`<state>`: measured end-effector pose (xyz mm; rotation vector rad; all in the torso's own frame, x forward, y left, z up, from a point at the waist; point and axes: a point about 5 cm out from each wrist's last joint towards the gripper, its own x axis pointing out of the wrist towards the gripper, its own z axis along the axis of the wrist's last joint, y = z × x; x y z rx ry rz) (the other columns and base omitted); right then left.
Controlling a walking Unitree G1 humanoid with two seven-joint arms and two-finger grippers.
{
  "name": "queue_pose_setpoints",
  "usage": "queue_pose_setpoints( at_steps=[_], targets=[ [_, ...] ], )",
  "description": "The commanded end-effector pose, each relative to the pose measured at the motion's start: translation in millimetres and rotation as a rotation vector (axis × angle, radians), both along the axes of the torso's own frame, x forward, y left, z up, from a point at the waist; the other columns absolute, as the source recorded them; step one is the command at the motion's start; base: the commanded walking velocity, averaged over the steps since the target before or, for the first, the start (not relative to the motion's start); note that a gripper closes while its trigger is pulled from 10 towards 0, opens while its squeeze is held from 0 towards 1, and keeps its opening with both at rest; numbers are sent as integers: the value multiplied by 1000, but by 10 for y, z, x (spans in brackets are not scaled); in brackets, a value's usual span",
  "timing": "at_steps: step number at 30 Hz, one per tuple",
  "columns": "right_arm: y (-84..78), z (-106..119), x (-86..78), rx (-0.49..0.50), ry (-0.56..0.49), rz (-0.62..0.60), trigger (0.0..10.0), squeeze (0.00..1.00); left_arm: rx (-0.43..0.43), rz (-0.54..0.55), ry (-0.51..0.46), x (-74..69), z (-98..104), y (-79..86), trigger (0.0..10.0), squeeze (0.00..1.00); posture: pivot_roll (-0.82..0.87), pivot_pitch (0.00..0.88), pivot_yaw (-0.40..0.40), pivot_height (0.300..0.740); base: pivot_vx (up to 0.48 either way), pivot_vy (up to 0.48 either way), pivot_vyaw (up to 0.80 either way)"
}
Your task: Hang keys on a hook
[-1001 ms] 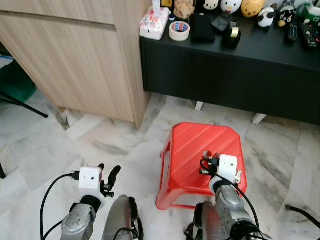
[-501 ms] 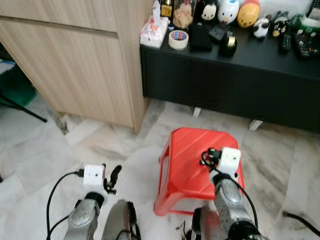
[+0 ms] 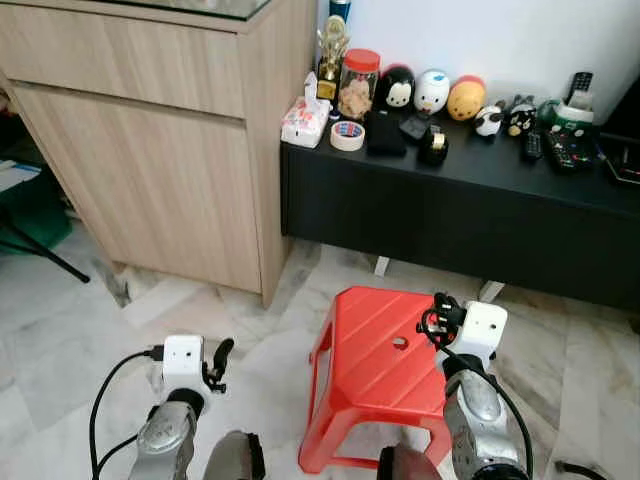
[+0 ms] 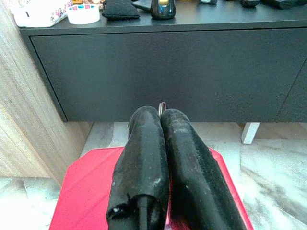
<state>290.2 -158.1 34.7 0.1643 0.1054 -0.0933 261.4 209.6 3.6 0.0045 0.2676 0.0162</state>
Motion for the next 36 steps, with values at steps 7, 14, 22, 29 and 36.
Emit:
queue_pose_setpoints(
  at_steps=[7, 14, 22, 29, 36],
  targets=[
    [42, 72, 34, 3, -20, 8, 10000, 0, 24, -3, 27, -32, -65, 29, 10000, 0, 66, 0, -82, 714, 0, 0, 0],
    [43, 15, -13, 11, -1, 12, 10000, 0, 32, -10, 72, -98, -153, 45, 10000, 0, 64, 0, -66, 740, 0, 0, 0],
    [63, -43, -44, 21, 35, 16, 10000, 0, 34, -5, 127, -178, -247, 68, 10000, 0, 64, 0, -64, 740, 0, 0, 0],
    [61, -102, -74, 14, 70, 11, 10000, 0, 20, -2, 165, -279, -337, 49, 10000, 0, 70, 0, -73, 740, 0, 0, 0],
    [69, -84, -50, 9, 77, 14, 10000, 0, 19, -3, 161, -262, -330, 44, 10000, 0, 71, 0, -77, 740, 0, 0, 0]
  ],
)
